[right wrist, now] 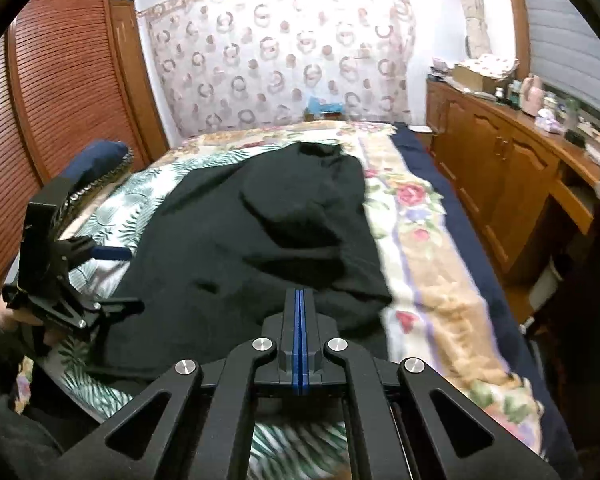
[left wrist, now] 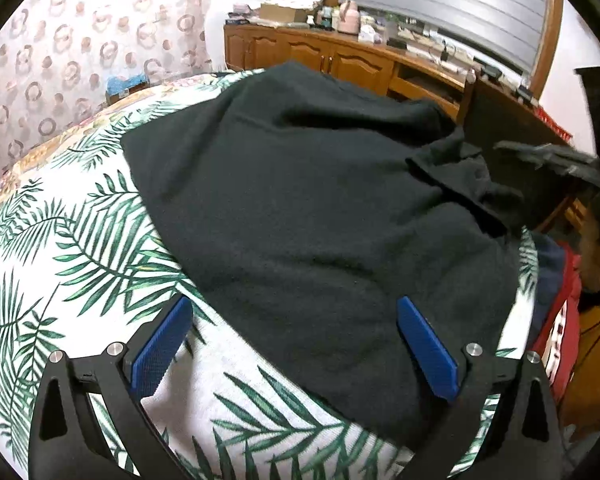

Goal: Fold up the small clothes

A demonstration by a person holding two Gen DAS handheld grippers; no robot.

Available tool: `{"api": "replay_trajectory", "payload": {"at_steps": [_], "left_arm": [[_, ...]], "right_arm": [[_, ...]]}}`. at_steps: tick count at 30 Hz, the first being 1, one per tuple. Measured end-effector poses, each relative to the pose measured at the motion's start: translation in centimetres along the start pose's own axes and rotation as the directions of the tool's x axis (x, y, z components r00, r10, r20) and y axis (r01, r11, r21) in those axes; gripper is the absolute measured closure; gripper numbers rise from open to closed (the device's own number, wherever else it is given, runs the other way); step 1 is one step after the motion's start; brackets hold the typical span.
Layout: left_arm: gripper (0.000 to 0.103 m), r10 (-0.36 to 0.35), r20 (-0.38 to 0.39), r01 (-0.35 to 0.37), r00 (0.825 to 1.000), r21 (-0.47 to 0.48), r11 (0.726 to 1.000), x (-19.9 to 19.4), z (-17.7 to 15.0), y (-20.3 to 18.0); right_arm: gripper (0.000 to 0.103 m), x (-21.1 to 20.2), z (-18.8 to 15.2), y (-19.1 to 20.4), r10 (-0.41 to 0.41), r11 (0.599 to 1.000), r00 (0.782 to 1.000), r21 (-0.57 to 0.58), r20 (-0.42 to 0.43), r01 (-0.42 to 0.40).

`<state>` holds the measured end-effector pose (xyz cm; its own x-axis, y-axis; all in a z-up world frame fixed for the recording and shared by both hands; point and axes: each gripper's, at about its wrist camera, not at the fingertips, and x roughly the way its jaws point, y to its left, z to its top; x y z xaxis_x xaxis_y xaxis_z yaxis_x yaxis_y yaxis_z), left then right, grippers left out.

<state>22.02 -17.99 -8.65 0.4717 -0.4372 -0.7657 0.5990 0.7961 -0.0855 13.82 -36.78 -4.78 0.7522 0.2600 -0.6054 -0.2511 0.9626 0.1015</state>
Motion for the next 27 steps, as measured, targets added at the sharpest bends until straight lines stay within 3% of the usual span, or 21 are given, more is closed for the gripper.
{"api": "replay_trajectory", "payload": {"at_steps": [2, 3, 4, 8, 9, 10, 12, 20, 27], "left_arm": [[0.001, 0.002, 0.019, -0.002, 1.000, -0.010, 1.000, -0.7, -0.1, 0.0], [0.001, 0.001, 0.026, 0.000, 1.000, -0.018, 1.000, -1.0, -0.2, 0.0], [0.001, 0.000, 0.031, 0.000, 1.000, -0.023, 1.000, -1.3, -0.3, 0.0], [0.001, 0.014, 0.037, -0.013, 0.999, -0.024, 1.000, -1.7, -0.9, -0.2], [0.001, 0.018, 0.037, -0.017, 0.999, -0.023, 1.000, -1.8, -1.0, -0.2], [0.001, 0.022, 0.037, -0.021, 0.999, -0.024, 1.000, -1.8, -1.1, -0.2], [0.001, 0.019, 0.037, -0.018, 0.999, -0.029, 0.999, -2.0, -1.5, -0.1], [0.001, -0.005, 0.042, 0.005, 0.999, -0.012, 1.000, -2.4, -1.9, -1.8], [0.001, -0.025, 0.028, 0.025, 0.999, -0.002, 1.000, -2.9, -2.9, -3.3]], "right_arm": [[0.074, 1.3, 0.3, 1.0, 0.020, 1.000, 1.000, -0.017, -0.010, -0.020], [0.057, 2.2, 0.4, 1.5, 0.038, 0.999, 0.999, -0.021, -0.018, -0.038], [0.052, 3.0, 0.5, 1.9, 0.049, 0.999, 0.998, -0.022, -0.026, -0.049], [0.052, 6.4, 0.7, 2.7, -0.038, 0.998, 0.996, -0.049, -0.077, 0.034], [0.065, 6.7, 0.6, 2.5, -0.042, 0.998, 0.995, -0.042, -0.087, 0.038], [0.084, 6.7, 0.4, 2.3, -0.043, 0.999, 0.995, -0.033, -0.088, 0.041], [0.097, 5.6, 0.3, 2.1, -0.043, 0.999, 0.997, -0.022, -0.057, 0.042], [0.099, -2.4, -2.7, -0.6, -0.123, 0.988, 0.989, 0.105, 0.080, 0.114], [0.099, -4.0, -5.9, -0.7, -0.173, 0.975, 0.982, 0.152, 0.076, 0.160]]}}
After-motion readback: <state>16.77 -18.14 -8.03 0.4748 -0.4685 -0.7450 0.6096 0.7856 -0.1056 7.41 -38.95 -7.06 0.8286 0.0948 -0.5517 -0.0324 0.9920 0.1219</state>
